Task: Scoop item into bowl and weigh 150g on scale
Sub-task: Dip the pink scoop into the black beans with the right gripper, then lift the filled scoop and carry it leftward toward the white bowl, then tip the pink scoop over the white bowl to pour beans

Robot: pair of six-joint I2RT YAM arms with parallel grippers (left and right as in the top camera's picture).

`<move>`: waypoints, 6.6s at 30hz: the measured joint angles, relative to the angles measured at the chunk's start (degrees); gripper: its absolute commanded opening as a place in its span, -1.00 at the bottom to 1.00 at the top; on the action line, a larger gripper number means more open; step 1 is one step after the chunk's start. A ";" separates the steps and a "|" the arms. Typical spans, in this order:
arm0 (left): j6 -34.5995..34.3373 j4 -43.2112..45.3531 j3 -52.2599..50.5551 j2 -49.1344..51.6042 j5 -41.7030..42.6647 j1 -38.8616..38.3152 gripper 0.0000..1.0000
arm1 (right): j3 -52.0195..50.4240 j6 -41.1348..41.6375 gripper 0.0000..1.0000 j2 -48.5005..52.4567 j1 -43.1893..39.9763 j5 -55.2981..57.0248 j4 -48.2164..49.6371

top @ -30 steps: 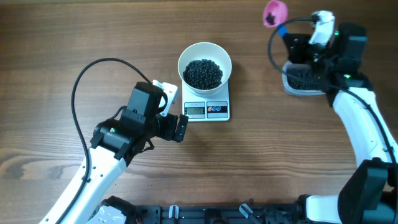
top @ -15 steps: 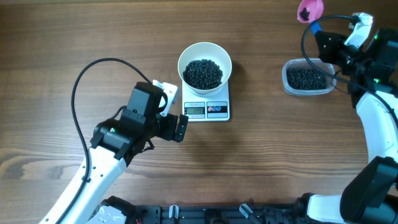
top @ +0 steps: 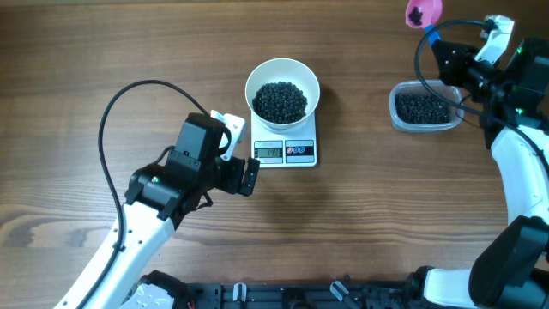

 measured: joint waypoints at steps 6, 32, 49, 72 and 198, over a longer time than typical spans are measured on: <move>-0.02 -0.02 0.00 0.00 0.00 0.00 1.00 | 0.00 6.64 -0.91 0.00 0.00 0.00 1.14; 0.00 0.00 0.00 0.00 0.00 0.00 1.00 | 0.00 23.71 -0.91 0.00 5.29 -0.68 11.54; 0.00 -0.02 -0.02 0.00 0.02 0.00 1.00 | 0.00 1.16 -0.91 0.00 16.04 -6.69 -2.93; 0.00 0.00 -0.02 0.00 0.02 0.00 1.00 | 0.00 -15.82 -0.91 0.00 29.35 -5.27 -6.51; 0.00 -0.02 -0.02 0.00 0.00 0.00 1.00 | 0.00 -27.02 -0.91 0.00 32.24 6.82 -14.97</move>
